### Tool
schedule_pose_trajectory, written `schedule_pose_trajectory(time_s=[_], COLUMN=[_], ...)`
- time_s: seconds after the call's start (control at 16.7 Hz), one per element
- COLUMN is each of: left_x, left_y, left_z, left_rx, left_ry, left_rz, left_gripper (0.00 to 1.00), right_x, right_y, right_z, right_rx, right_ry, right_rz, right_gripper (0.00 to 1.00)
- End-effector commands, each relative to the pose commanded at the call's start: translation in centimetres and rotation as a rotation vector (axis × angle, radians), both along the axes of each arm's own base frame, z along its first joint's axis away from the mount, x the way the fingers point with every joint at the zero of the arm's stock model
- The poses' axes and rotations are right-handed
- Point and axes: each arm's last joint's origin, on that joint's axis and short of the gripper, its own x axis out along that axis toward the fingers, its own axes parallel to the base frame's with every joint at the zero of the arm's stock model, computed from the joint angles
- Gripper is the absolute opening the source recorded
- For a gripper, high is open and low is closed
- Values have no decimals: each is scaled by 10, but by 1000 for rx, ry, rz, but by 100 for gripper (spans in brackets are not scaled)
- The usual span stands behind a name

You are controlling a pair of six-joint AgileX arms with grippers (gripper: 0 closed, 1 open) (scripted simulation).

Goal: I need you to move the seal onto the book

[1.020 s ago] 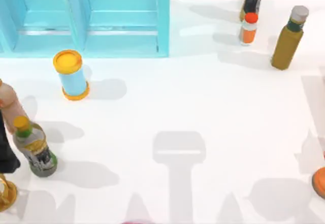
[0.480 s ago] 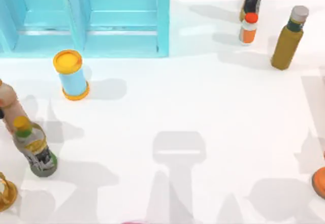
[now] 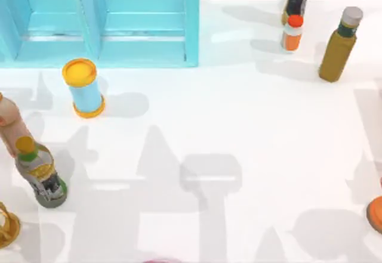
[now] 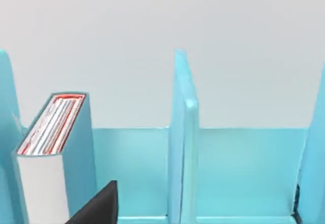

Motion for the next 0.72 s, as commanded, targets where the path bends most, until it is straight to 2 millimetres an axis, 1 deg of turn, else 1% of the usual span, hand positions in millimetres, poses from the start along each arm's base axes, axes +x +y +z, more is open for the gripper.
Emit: schedule_pose_trajectory(time_s=[0.18, 0.36, 0.54, 0.72], left_x=[40, 70, 87, 93], left_y=[33, 65, 93, 112], left_z=[-25, -62, -103, -138], left_rx=[2, 4, 7, 9], left_ry=[-1, -1, -1, 0], left_rz=[-4, -8, -12, -15], left_gripper=[100, 100, 100, 100], right_x=[0, 0, 0, 0], right_y=[0, 0, 0, 0], right_z=[0, 0, 0, 0], right_rx=[0, 0, 0, 0], right_ry=[0, 0, 0, 0], right_rz=[0, 0, 0, 0], right_gripper=[100, 100, 100, 100])
